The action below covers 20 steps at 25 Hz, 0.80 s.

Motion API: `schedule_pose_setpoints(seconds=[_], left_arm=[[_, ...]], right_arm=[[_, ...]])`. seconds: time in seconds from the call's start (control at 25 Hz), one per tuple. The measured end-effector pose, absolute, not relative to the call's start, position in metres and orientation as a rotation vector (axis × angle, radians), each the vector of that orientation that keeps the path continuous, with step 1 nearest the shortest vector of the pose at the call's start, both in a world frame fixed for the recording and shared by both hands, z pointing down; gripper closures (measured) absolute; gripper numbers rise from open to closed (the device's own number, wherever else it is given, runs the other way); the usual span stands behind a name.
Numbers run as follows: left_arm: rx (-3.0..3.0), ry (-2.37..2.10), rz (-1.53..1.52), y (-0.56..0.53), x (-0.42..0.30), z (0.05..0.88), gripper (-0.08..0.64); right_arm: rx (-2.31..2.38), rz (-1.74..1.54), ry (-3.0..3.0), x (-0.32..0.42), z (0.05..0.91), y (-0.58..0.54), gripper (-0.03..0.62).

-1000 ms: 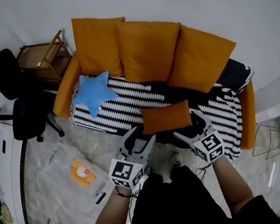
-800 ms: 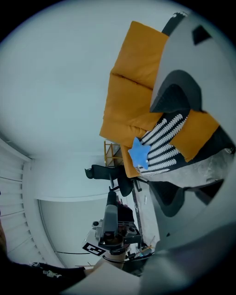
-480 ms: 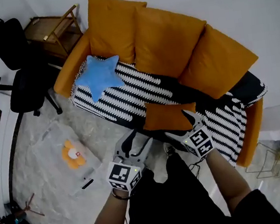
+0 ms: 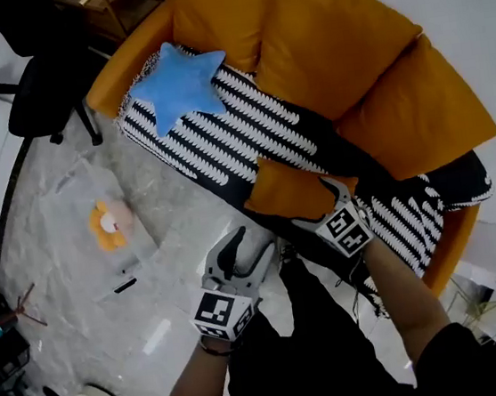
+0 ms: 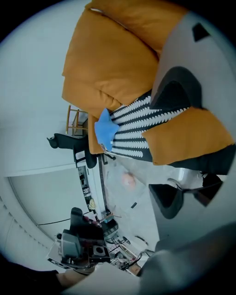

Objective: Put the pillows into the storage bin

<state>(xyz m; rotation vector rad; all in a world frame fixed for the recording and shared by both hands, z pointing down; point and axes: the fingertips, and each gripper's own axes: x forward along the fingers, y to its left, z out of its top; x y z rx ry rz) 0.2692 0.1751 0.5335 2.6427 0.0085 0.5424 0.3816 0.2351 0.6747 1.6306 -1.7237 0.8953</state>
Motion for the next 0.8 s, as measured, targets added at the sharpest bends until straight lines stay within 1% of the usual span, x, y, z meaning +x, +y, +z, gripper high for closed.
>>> schedule_pose_setpoints(seconds=[0.36,0.6,0.72,0.8], left_arm=[[2.587,-0.056,0.567,0.200,0.292,0.600,0.334],[2.547,-0.096,0.593,0.219,0.280,0.638,0.334],[2.523,-0.113,0.615,0.222,0.271,0.653,0.334],[2.523,-0.121,0.619,0.220,0.268,0.658,0.334]], right_arm=[[1.336,0.914,-1.723,0.396,0.777,0.251,0.066],[1.197,0.910,-1.669,0.392,0.845,0.267,0.029],[1.161,0.885,-1.616,0.393,0.872,0.269,0.024],[1.156,0.852,-1.577,0.395,0.885,0.268,0.002]])
